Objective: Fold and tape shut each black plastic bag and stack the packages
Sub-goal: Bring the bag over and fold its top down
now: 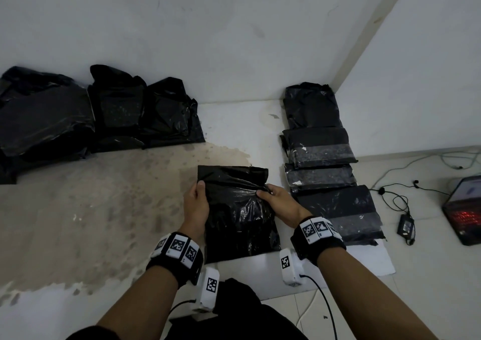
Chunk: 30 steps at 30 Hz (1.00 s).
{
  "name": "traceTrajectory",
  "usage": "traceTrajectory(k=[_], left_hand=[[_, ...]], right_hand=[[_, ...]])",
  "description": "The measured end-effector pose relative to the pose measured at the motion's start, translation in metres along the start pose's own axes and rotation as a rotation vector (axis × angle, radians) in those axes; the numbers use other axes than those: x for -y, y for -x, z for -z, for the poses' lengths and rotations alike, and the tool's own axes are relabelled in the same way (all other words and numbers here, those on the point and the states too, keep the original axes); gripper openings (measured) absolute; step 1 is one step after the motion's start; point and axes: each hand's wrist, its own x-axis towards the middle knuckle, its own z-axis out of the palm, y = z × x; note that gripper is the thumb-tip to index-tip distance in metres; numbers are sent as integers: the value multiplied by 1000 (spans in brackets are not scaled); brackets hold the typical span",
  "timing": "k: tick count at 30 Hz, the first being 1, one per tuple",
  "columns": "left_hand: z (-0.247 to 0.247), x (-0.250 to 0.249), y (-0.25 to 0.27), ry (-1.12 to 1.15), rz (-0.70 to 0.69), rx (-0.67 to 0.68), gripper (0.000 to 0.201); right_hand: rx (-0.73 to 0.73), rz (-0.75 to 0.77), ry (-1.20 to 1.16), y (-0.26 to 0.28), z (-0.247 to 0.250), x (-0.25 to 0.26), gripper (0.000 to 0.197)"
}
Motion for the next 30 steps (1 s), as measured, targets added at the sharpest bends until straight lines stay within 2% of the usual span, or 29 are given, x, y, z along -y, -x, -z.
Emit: traceTrajectory(k=[5,9,14,18,19,21,24,30], left_hand=[[3,4,-4,62,-18,87,29],[3,2,-6,69,-32,86,29],[5,-9,-5,-16,-94,58,30],[-2,-14,-3,-62,-119,-33,38],[-4,-15,-1,-57,-86,-19,41],[-7,-15,3,-71,-19,61,61],[-9,-9,5,-170,-67,136,76],[-12,-11,7,-231,-218,132,58]], right_hand=[[-167,150,-67,-2,-1,17,24],[-282,237,-26,-4,-7,30,35],[-242,359,47,-1,-6,49,41],[-159,349,57,5,-3,62,36],[-154,341,77,6,-3,64,34],[-157,317,82,9,-1,66,33],[-150,280,77,10,6,66,33],[-266,280,163,-8,27,62,20]])
